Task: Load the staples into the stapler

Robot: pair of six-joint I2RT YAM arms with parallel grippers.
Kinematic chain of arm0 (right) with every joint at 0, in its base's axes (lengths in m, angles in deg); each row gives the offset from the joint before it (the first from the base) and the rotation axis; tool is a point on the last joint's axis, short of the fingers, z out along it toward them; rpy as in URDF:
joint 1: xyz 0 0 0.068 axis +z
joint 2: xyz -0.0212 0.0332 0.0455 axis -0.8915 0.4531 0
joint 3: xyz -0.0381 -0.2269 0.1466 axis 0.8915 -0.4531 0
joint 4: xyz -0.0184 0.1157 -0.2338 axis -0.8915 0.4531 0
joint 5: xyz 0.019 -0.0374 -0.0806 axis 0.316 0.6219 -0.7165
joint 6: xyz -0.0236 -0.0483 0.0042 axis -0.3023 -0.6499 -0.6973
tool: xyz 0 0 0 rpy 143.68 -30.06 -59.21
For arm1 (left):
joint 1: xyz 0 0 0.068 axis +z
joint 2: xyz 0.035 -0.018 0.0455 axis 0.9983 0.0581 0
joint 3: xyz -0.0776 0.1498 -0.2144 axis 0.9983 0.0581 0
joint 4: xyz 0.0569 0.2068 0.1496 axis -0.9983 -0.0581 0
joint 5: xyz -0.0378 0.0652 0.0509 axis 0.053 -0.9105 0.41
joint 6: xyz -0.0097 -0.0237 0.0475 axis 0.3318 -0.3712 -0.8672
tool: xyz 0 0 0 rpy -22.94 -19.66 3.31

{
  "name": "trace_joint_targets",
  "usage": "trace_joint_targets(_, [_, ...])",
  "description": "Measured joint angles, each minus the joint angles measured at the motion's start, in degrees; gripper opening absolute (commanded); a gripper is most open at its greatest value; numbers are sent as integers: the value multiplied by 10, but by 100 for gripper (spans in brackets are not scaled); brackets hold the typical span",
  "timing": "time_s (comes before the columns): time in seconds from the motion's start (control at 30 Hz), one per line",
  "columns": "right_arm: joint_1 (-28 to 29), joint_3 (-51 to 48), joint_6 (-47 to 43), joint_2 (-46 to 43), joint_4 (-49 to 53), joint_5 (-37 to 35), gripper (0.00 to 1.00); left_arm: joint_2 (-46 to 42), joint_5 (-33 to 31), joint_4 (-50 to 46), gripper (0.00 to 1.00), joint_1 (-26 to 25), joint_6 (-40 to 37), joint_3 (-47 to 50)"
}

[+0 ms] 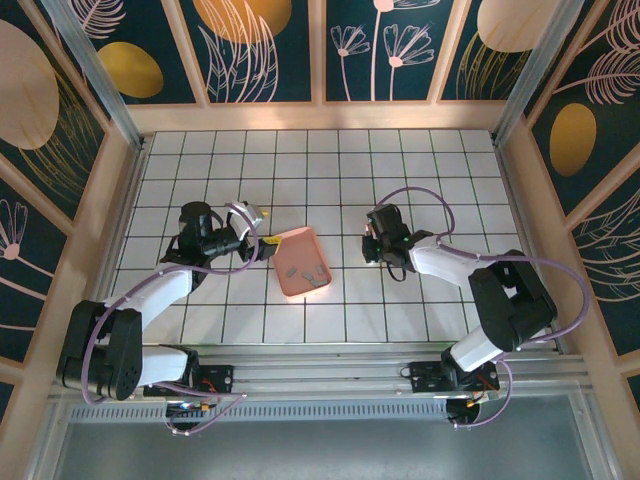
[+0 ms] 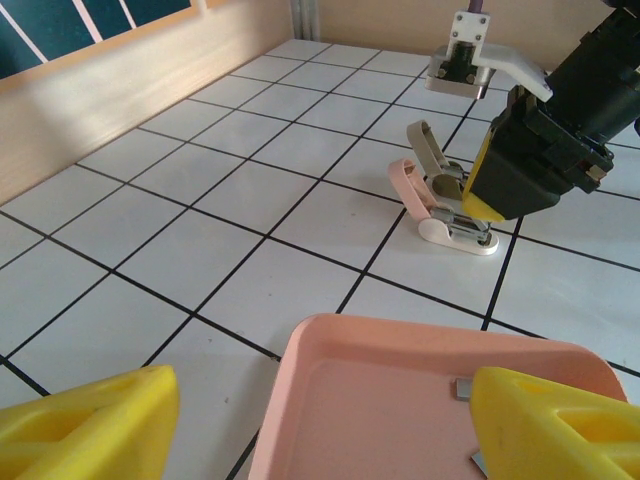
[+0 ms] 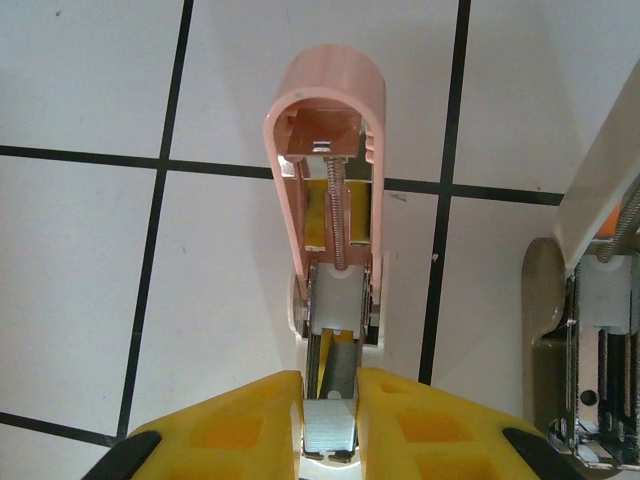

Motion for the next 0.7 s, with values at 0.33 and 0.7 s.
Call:
trace_joint_targets(0.33, [0,-5,0,0,-5,0,21,0,0,0,76,0,-2,0])
trace_joint_targets(0.7, [0,-5,-3,17,-14,0,21,0,0,0,76,-1,-4,0])
